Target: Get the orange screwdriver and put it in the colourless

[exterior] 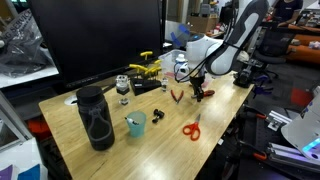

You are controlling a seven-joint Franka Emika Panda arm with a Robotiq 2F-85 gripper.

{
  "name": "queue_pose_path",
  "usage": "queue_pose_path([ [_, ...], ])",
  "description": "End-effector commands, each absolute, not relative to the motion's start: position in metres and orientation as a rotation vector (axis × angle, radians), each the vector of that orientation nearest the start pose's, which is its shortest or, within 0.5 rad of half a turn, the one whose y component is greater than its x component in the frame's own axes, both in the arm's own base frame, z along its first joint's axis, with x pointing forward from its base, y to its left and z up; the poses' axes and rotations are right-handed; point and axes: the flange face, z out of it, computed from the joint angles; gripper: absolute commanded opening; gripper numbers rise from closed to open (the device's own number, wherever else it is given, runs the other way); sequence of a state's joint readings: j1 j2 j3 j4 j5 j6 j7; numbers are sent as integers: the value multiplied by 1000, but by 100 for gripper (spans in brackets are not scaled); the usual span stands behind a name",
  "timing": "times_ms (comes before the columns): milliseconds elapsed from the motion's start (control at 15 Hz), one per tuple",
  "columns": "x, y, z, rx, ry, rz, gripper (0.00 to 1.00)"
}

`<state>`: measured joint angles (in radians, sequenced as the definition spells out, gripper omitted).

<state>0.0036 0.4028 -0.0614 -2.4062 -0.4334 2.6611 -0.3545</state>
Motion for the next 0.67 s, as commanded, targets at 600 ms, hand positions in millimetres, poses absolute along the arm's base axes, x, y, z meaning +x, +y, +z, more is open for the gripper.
queue_pose_path([
  [600,471,-35,136,-3109,-1010,238,3],
])
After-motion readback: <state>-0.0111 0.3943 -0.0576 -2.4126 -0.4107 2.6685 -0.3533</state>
